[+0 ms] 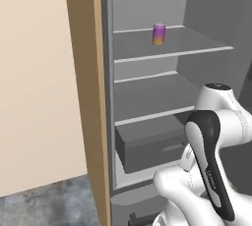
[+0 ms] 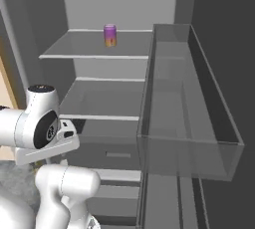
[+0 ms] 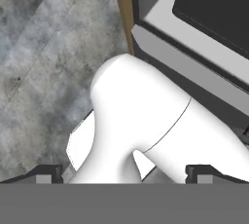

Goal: Open the fridge, grab two sodas, and place both sodas inside the bowl with ice on the dining counter.

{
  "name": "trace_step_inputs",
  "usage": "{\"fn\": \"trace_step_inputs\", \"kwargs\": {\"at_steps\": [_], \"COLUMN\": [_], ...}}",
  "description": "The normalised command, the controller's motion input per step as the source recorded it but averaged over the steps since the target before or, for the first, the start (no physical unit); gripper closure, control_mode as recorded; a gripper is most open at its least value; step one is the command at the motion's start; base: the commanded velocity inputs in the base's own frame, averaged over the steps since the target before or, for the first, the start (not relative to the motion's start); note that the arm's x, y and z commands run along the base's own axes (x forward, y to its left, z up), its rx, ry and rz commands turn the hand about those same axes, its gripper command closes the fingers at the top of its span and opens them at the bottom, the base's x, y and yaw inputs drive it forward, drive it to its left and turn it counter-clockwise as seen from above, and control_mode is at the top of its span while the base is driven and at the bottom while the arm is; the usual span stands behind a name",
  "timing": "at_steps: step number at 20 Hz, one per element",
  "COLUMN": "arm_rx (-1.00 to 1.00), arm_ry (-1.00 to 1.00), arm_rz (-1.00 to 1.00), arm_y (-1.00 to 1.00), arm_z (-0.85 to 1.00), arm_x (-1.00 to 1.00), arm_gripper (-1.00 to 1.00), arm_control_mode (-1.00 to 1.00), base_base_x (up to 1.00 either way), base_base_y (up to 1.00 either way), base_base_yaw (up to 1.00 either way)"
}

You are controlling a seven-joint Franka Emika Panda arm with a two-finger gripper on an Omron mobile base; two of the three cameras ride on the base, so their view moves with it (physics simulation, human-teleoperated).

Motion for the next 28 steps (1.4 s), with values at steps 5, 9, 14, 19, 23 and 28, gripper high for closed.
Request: {"fn": "trace_step_inputs", "kwargs": {"at_steps": [5,9,14,19,23,28], "arm_rx": [0.00,0.00,0.07,0.11,0.06,0.05], "arm_ry": [0.00,0.00,-0.12,-0.30,-0.37,-0.39], "arm_rz": [0.00,0.00,0.00,-0.17,-0.34,-0.37], "arm_y": [0.00,0.00,-0.03,0.00,0.03,0.10], "arm_z": [0.00,0.00,-0.02,0.23,0.44,0.50], "arm_x": [0.00,0.00,0.01,0.00,0.00,0.00], "arm_gripper": [-1.00,-1.00,-1.00,-1.00,-1.00,-1.00], "arm_control_mode": [1.00,1.00,-1.00,-1.00,-1.00,-1.00], "base_base_x": [0.85,0.72,0.05,0.00,0.00,0.00], "base_base_y": [0.27,0.25,0.00,0.00,0.00,0.00], "base_base_yaw": [0.21,0.19,0.03,0.00,0.00,0.00]}}
